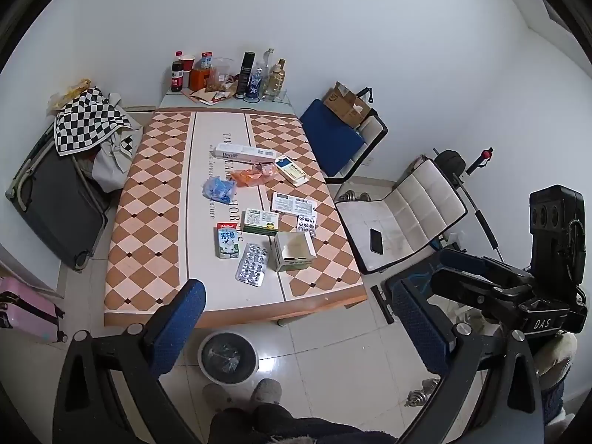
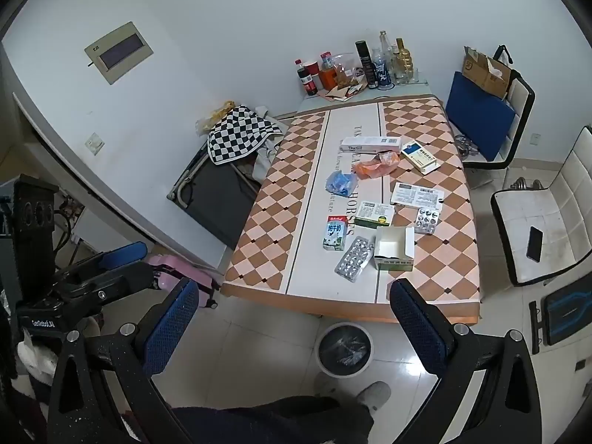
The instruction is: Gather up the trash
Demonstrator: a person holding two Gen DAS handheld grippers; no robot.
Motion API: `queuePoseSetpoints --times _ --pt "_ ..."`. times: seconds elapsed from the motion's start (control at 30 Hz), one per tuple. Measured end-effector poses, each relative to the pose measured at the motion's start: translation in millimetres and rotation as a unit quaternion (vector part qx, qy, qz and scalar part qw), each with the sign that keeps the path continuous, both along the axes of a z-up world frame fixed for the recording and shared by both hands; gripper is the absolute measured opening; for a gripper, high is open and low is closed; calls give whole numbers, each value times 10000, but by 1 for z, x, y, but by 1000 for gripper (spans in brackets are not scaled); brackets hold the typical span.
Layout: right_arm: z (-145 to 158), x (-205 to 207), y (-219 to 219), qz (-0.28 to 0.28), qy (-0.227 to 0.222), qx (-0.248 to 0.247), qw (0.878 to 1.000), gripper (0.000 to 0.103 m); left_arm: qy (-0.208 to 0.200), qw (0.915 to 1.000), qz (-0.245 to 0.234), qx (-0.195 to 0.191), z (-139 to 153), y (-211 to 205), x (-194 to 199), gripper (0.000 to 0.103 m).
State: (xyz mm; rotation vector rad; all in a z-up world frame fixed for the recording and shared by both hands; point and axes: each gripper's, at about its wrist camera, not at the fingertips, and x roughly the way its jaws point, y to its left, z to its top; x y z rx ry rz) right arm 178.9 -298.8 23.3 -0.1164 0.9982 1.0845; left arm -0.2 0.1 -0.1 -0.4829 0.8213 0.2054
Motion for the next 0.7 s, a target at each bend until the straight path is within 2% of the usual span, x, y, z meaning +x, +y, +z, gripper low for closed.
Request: queuePoseSetpoints --times 0.23,0.4,0.7 --pt "5 -2 -3 -6 15 -34 10000 103 19 10000 22 22 0 -2 0 103" --pt "4 1 -4 -8 56 -31 10000 103 28 10000 10 -44 -7 -31 9 103" --pt "8 6 -6 44 96 -18 9999 103 15 9999 -15 -124 -7 -24 7 103"
